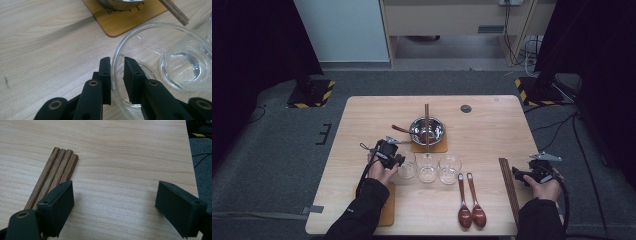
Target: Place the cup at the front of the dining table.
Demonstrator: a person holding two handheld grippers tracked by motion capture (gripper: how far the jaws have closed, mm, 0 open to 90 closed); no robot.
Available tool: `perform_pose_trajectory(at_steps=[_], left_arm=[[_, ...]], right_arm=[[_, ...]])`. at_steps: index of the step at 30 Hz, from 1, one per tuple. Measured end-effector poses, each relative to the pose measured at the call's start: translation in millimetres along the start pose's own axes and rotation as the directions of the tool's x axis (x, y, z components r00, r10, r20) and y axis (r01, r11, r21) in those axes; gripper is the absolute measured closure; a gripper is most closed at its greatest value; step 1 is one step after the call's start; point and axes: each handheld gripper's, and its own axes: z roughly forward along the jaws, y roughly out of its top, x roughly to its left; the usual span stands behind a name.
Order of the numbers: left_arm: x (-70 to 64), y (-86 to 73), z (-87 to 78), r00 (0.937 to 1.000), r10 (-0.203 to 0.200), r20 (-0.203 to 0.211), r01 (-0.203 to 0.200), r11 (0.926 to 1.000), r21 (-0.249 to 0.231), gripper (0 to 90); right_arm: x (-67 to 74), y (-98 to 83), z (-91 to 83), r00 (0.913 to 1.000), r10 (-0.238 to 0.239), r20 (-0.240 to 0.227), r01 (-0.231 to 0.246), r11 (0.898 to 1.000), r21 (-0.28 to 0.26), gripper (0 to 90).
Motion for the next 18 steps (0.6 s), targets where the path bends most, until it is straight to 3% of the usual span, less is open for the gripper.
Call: perform_pose_trajectory(at_steps=[8,18], left_arm=[[3.0,-5.5,-8.9,1.0,-0.006,-0.007,0.006,1.0,0.004,80.3],[9.8,-13.4,-14.8,0.9989,-0.044,0.016,0.044,0.9989,-0.012,81.6]], right_arm=[[0.1,-1.3,0.4,1.0,0.005,0.003,-0.005,1.0,-0.009,13.6],[-0.3,-3.7,0.4,1.0,0.005,0.003,-0.005,1.0,-0.028,12.9]])
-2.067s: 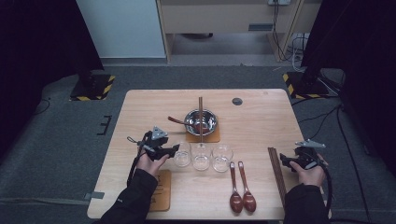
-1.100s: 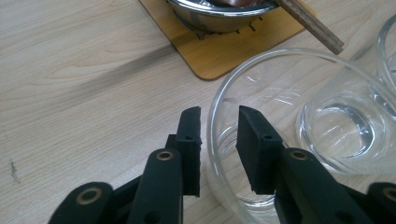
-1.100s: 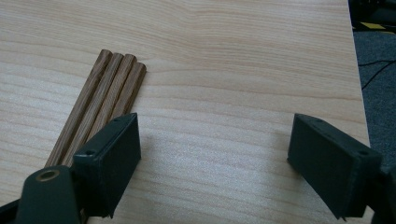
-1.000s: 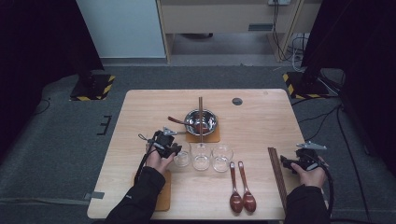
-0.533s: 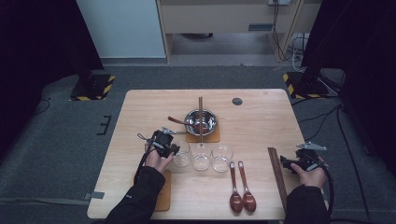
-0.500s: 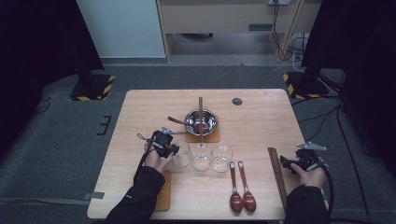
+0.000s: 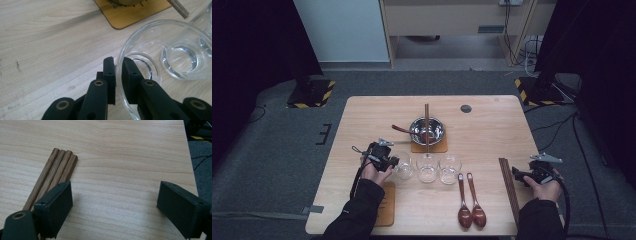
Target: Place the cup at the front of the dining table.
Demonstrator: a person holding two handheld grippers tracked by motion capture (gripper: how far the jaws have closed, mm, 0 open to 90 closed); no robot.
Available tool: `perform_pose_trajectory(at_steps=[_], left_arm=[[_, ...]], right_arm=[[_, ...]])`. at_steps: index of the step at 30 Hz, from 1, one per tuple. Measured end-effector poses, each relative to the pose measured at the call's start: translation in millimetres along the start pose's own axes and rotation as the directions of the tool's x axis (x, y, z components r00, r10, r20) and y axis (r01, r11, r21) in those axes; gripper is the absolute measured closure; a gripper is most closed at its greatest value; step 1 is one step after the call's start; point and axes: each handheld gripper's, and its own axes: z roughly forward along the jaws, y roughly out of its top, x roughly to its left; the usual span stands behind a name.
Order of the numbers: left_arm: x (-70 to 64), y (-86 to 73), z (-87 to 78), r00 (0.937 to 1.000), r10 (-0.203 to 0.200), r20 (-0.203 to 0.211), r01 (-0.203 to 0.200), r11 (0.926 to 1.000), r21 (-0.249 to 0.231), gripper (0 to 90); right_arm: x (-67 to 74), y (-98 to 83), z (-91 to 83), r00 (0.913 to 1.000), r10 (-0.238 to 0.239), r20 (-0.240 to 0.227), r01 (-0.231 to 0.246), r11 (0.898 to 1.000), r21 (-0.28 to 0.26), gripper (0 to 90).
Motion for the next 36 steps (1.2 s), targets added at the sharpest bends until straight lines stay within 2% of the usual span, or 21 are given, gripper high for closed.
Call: perform_pose_trajectory(at_steps=[7,11,36], left_arm=[[4.4,-1.3,-5.0,0.9998,-0.018,-0.001,0.018,0.9997,-0.019,82.7],[6.9,-2.1,-8.3,0.9994,-0.033,0.014,0.033,0.9992,-0.023,83.7],[19.9,1.2,-36.1,0.998,-0.063,0.007,0.063,0.9933,-0.096,84.5]], right_arm=[[-0.9,-2.2,0.2,1.0,0.0,0.001,0.0,1.0,-0.012,11.0],[-1.0,-2.1,0.2,1.0,0.001,0.0,-0.001,1.0,-0.011,10.8],[-0.6,-2.0,1.4,0.9999,0.0,-0.01,0.0,1.0,-0.006,6.4]])
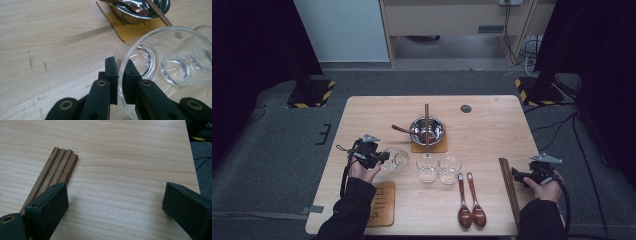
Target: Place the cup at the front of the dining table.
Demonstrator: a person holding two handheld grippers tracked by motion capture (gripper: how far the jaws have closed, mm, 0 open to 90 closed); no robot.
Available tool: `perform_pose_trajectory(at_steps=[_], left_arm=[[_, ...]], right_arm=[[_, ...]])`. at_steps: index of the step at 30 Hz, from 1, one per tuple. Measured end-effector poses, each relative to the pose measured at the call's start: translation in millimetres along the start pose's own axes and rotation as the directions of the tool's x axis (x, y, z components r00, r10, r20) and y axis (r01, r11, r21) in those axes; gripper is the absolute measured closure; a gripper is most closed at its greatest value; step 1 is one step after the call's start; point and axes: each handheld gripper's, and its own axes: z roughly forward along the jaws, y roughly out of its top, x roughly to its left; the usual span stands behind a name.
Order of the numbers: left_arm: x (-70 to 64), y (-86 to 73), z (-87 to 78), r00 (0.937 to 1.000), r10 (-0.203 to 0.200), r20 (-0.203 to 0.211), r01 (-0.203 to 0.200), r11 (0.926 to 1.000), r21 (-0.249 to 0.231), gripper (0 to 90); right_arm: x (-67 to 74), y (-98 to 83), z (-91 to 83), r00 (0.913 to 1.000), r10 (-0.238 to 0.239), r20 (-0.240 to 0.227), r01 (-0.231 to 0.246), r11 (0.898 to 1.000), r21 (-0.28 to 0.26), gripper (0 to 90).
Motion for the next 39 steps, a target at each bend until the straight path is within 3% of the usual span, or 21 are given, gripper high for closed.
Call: perform_pose_trajectory(at_steps=[23,39], left_arm=[[9.5,17.4,-4.7,0.9999,-0.008,-0.01,0.007,0.9996,-0.027,84.5],[14.9,26.8,7.2,0.9991,-0.012,-0.041,0.012,0.9999,-0.01,84.5]], right_arm=[[-0.6,0.5,1.2,1.0,-0.003,-0.003,0.003,1.0,0.012,1.8],[-0.5,0.6,1.7,1.0,0.001,0.005,-0.001,1.0,0.018,0.3]])
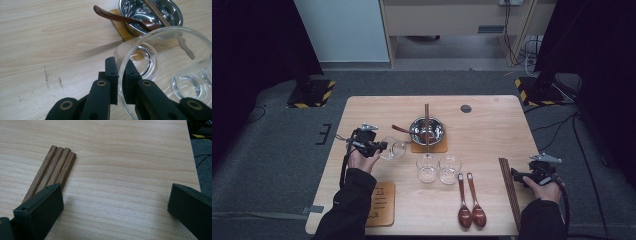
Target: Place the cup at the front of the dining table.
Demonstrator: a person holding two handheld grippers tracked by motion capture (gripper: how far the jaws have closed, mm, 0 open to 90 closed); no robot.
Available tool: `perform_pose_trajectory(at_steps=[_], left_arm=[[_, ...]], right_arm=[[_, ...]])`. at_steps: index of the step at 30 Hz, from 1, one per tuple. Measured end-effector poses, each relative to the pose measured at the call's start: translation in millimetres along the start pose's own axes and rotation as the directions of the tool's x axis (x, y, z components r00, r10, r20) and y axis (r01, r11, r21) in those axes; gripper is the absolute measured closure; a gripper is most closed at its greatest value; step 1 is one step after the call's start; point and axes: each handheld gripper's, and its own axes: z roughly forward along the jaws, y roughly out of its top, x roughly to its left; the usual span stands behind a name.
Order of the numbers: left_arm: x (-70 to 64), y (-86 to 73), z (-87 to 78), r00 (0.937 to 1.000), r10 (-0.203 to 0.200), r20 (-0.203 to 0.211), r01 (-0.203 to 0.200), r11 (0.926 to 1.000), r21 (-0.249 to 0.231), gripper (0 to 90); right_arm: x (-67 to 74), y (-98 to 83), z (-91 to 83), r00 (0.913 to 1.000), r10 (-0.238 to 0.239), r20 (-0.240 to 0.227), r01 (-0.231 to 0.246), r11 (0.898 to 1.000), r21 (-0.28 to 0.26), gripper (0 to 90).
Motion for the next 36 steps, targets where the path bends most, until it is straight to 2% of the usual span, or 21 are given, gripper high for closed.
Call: perform_pose_trajectory(at_steps=[17,27,36], left_arm=[[-2.4,5.6,20.9,0.9993,0.018,-0.033,-0.017,0.9991,0.038,84.6],[0.8,2.7,32.6,0.9988,0.01,-0.047,-0.006,0.9971,0.076,84.5],[-0.4,1.6,38.4,0.9978,0.028,-0.06,-0.022,0.9951,0.096,84.6]], right_arm=[[-0.1,0.0,0.1,1.0,-0.001,0.002,0.001,1.0,-0.001,0.3],[0.0,0.0,0.0,1.0,0.001,0.002,-0.001,1.0,0.0,0.3],[0.0,0.0,0.0,1.0,0.001,0.002,-0.001,1.0,0.0,0.3]])
